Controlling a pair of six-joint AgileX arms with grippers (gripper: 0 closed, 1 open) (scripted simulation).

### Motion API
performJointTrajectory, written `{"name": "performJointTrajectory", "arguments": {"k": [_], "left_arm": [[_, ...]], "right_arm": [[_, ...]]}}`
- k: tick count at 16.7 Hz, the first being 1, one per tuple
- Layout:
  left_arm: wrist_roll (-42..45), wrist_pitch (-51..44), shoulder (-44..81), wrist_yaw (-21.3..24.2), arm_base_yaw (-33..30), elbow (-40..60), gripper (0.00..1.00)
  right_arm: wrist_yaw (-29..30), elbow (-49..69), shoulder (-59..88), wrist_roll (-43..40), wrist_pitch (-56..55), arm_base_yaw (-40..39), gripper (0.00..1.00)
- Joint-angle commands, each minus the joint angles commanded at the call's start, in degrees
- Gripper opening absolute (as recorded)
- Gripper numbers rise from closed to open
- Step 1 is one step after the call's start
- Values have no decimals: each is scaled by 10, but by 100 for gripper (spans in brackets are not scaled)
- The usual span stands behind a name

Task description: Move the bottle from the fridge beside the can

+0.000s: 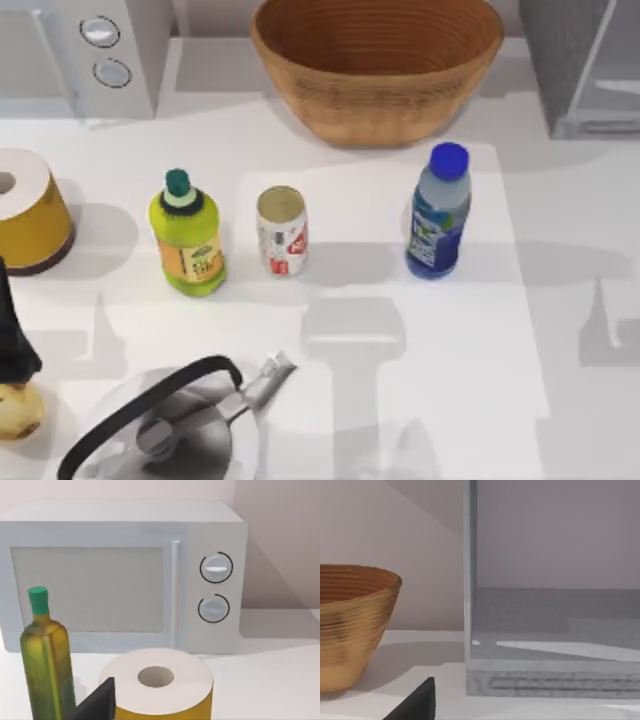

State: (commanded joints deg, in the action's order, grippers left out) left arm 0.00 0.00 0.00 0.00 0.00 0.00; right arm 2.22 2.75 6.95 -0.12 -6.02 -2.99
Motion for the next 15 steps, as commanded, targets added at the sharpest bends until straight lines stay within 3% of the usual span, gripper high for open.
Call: {"name": "performJointTrajectory", "arguments": {"k": [4,11,15], "left_arm": [[0,0,0,0,0,0,100],[0,0,0,0,0,0,100],[0,0,0,0,0,0,100]], "right_arm": [[-21,-27,-67,1,58,29,100],[-21,-20,-74,1,66,29,100],[-19,32,-136,-2,152,31,100]]}}
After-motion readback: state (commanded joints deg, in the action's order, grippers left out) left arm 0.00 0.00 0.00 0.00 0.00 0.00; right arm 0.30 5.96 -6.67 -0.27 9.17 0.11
